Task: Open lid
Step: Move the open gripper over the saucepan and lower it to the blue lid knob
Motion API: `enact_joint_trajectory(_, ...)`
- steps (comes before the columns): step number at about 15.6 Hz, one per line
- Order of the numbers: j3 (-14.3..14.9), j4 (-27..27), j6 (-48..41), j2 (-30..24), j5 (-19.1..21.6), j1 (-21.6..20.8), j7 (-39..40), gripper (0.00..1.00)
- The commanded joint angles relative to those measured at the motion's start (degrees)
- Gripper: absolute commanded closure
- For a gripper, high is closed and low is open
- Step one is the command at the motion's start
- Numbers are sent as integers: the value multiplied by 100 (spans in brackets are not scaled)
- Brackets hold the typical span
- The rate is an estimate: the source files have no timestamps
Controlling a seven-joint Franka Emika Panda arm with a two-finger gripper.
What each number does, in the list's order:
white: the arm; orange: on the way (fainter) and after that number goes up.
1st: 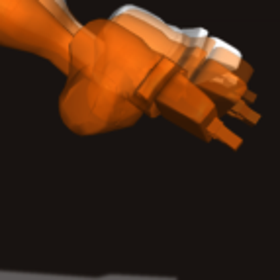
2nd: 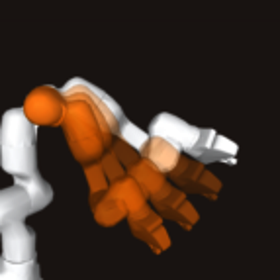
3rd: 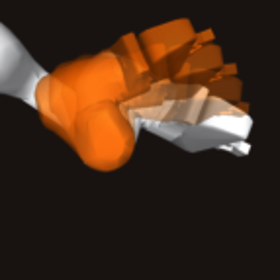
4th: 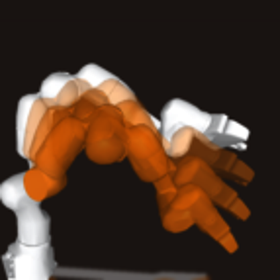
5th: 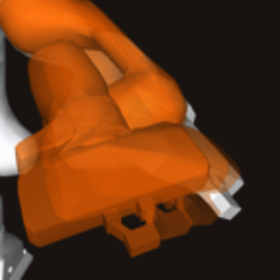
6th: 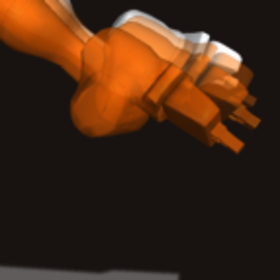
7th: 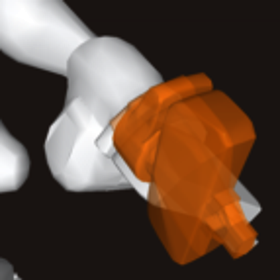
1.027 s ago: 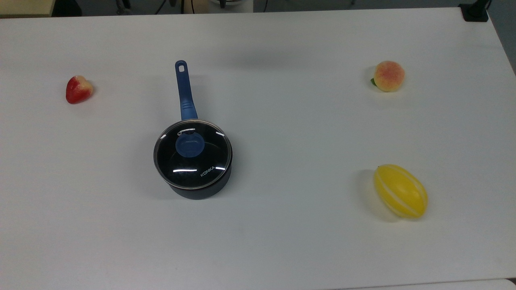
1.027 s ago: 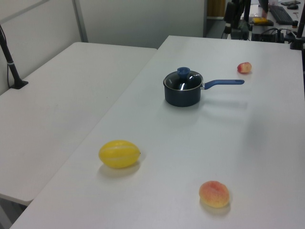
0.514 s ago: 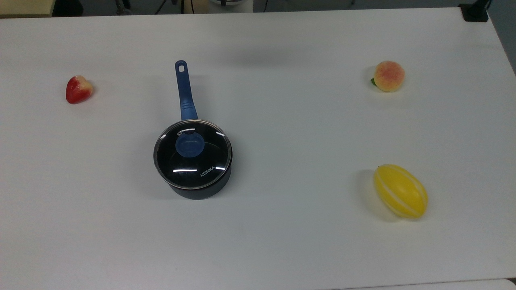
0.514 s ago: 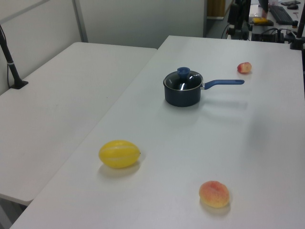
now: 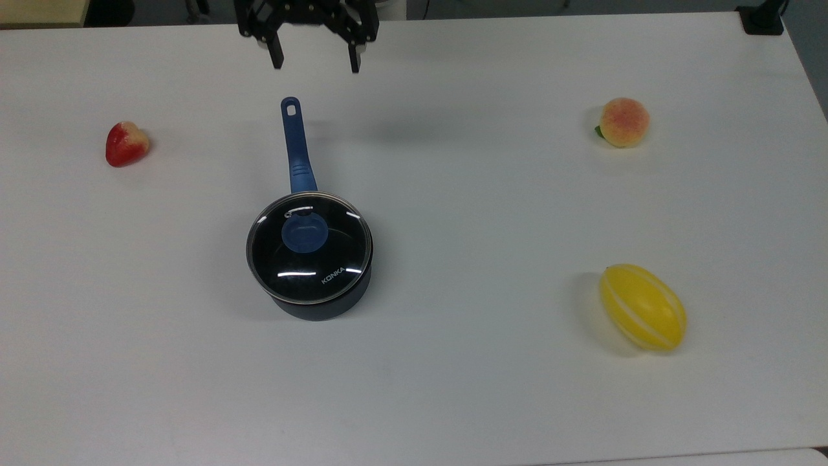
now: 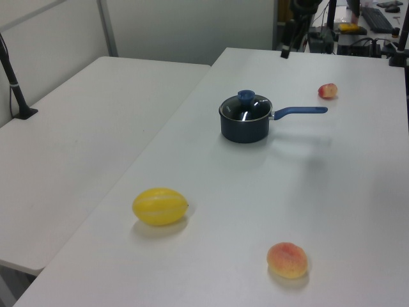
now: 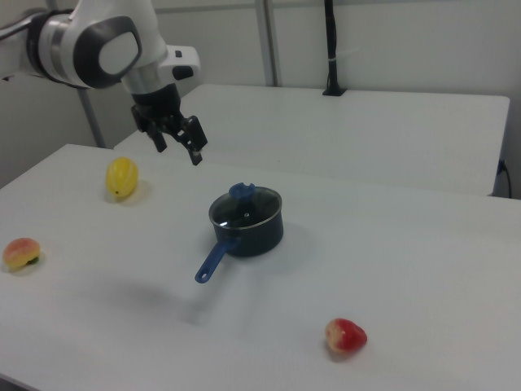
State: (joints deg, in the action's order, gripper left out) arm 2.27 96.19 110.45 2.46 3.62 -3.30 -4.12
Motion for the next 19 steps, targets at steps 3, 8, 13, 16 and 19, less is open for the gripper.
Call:
enact_joint_trajectory(3, 81, -389, 636, 579, -98, -161, -1107, 0)
enact_joint_trajectory(8, 81, -803, 1083, 1195, -537, -197, -1592, 0)
enact_joint_trajectory(13, 81, -777, 1514, 1476, -1117, -241, -1627, 0)
enact_joint_trajectory(16, 81, -663, 1918, 1573, -1433, -241, -1610, 0)
enact_joint_trajectory(19, 81, -636, 1998, 1696, -1566, -241, -1627, 0)
